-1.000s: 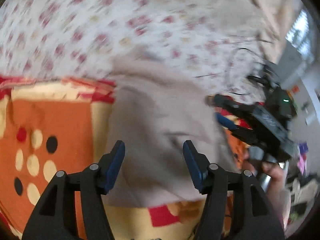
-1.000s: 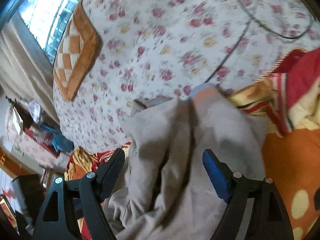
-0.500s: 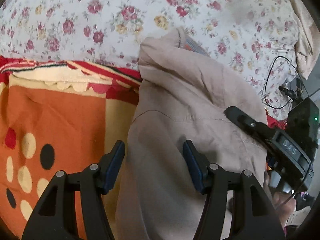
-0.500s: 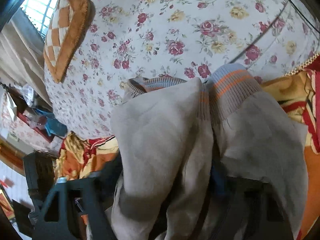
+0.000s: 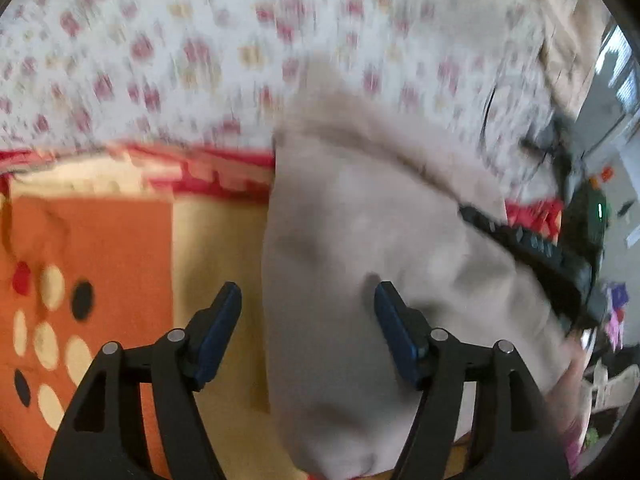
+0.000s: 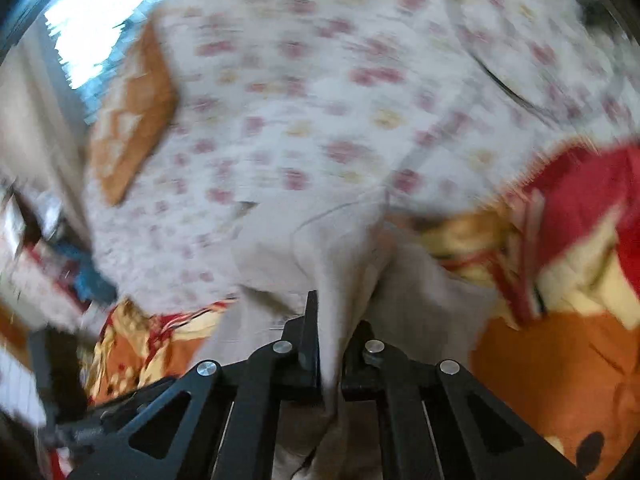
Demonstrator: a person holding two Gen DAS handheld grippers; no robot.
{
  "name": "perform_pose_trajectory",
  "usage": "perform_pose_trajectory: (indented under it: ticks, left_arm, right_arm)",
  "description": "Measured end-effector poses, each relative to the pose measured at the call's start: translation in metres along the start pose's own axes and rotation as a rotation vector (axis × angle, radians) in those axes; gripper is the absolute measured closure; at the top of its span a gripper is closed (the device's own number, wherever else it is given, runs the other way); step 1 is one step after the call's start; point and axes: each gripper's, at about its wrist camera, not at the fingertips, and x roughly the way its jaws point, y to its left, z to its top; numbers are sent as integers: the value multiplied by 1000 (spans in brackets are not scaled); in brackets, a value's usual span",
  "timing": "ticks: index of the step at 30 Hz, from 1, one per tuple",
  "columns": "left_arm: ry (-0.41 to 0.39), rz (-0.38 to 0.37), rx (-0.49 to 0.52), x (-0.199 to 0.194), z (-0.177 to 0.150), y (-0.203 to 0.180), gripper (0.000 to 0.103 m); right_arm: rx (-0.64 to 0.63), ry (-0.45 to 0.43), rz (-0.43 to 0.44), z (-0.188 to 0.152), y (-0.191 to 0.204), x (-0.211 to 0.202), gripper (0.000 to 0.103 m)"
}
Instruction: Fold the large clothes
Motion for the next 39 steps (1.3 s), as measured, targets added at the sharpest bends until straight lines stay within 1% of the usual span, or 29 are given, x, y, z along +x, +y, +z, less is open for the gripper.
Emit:
perform_pose_trajectory:
  ticks: [1, 2, 3, 4, 5, 6, 7, 8, 11, 12, 14, 15, 17, 18, 19, 21, 22, 24, 26, 27, 28, 29, 30, 32, 34, 36, 37, 38, 39]
  left_arm:
    - [25, 3, -4, 8, -4, 0, 35]
    - [25, 4, -9, 10, -8, 2, 35]
    - [16, 3, -5, 9, -12, 4, 35]
    - [14, 6, -1, 10, -14, 4, 34]
    - [15, 8, 1, 10, -16, 4, 34]
    - [18, 7, -1, 12, -18, 4, 34]
    - [23, 0, 0, 14, -20, 4, 34]
    - [24, -4, 3, 13, -22, 2, 34]
    - [19, 1, 11, 15, -28, -1, 34]
    - [23, -4, 5, 16, -29, -1, 34]
    - [28, -9, -6, 19, -29, -2, 34]
    - [29, -8, -9, 20, -28, -3, 34]
    - [29, -4, -5, 21, -29, -4, 33]
    - [28, -5, -1, 22, -29, -5, 33]
    - [30, -7, 1, 23, -30, -4, 32]
    - [37, -12, -12, 27, -29, -5, 28]
    - [40, -15, -19, 29, -30, -5, 26]
    - [51, -20, -21, 34, -31, -7, 25]
    - [52, -16, -1, 35, -35, -11, 24]
    - [51, -14, 10, 34, -37, -12, 24]
    - [52, -12, 22, 33, -38, -14, 24]
    - [54, -12, 28, 32, -39, -15, 24]
    - [57, -14, 29, 32, -39, -15, 25]
    - [58, -11, 25, 33, -40, -16, 25]
    - [51, -4, 23, 35, -42, -17, 24]
    - [43, -4, 17, 35, -43, -17, 23]
    - [42, -5, 13, 34, -43, -16, 23]
    - [45, -5, 8, 34, -44, -16, 23]
    - [50, -3, 5, 33, -44, -16, 23]
  right_arm:
    - [-10, 65, -39, -2, -3, 11, 93]
    - [-20, 80, -68, -3, -2, 11, 75]
    - [-39, 60, -117, -1, 2, 2, 61]
    - [-61, 13, -154, 2, 8, -13, 59]
    - [-88, -34, -176, 7, 16, -29, 59]
    - [-109, -55, -175, 10, 23, -37, 59]
    - [-152, -67, -156, 15, 37, -47, 59]
    - [-191, -54, -139, 18, 49, -51, 58]
    - [-342, 41, -118, 21, 93, -40, 54]
    - [-377, 105, -72, 21, 107, -26, 53]
    - [-388, 193, -24, 19, 116, 3, 53]
    - [-389, 205, -42, 17, 114, 16, 53]
    - [-376, 170, -180, 21, 102, 46, 54]
    - [-355, 127, -253, 26, 92, 56, 55]
    - [-320, 59, -332, 33, 75, 66, 55]
    - [-289, 10, -413, 36, 54, 76, 54]
    - [-262, 24, -426, 35, 41, 85, 53]
    - [-195, 51, -394, 37, 26, 85, 47]
    - [-176, 31, -382, 40, 26, 65, 44]
    - [-185, 27, -368, 40, 29, 50, 43]
    - [-195, 31, -327, 39, 33, 31, 41]
    - [-205, 45, -266, 35, 37, 8, 33]
    - [-210, 55, -240, 30, 39, -5, 26]
    - [-227, 77, -210, 12, 45, -38, 21]
    - [-246, 90, -162, -11, 47, -62, 21]
    - [-253, 102, -124, -34, 48, -71, 21]
    - [-240, 110, -119, -40, 47, -65, 21]
    - [-216, 138, -119, -50, 43, -56, 22]
    - [-201, 161, -118, -50, 41, -45, 29]
